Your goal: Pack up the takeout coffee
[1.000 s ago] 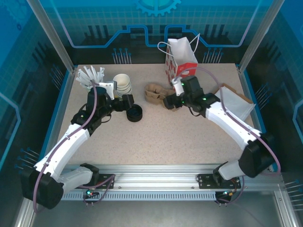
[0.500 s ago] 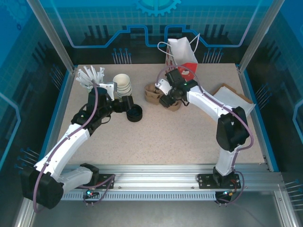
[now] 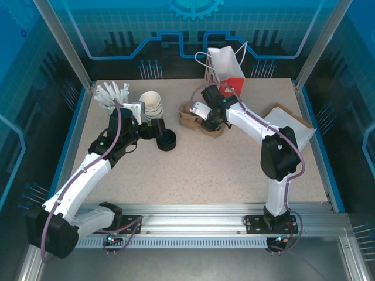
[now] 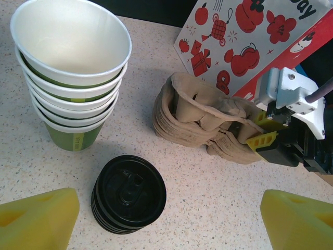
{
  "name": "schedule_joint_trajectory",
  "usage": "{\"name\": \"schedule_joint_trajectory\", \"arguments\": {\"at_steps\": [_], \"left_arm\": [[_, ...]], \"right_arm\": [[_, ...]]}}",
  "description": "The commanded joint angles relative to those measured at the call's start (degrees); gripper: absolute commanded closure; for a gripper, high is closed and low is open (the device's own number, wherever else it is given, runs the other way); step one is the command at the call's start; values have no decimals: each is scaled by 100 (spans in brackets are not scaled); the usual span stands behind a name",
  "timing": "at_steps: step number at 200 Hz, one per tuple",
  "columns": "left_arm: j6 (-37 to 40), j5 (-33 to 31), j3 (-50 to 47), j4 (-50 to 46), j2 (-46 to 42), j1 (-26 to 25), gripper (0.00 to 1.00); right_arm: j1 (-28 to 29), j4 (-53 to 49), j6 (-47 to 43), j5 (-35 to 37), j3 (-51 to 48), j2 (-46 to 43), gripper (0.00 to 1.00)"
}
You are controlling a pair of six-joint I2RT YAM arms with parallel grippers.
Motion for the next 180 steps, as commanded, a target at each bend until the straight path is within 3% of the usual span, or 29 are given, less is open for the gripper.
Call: {"name": "schedule_joint_trajectory", "arguments": {"at_steps": [1,96,133,180], "left_arm": [[121,-59,-26,-22,-126,-43,8],[115,-80,-145,-9,-136,-43,8],[90,-91,-149,-7,-136,-43,8],[-146,-328,-251,51,-157,-41,8]], "right_arm": [[-32,-189,-221,206,235,124,74],[119,-3,-245,441,214,235,77],[145,-9,-145,358,173,111,67],[125,37,108,-314,49,-430,51]]}}
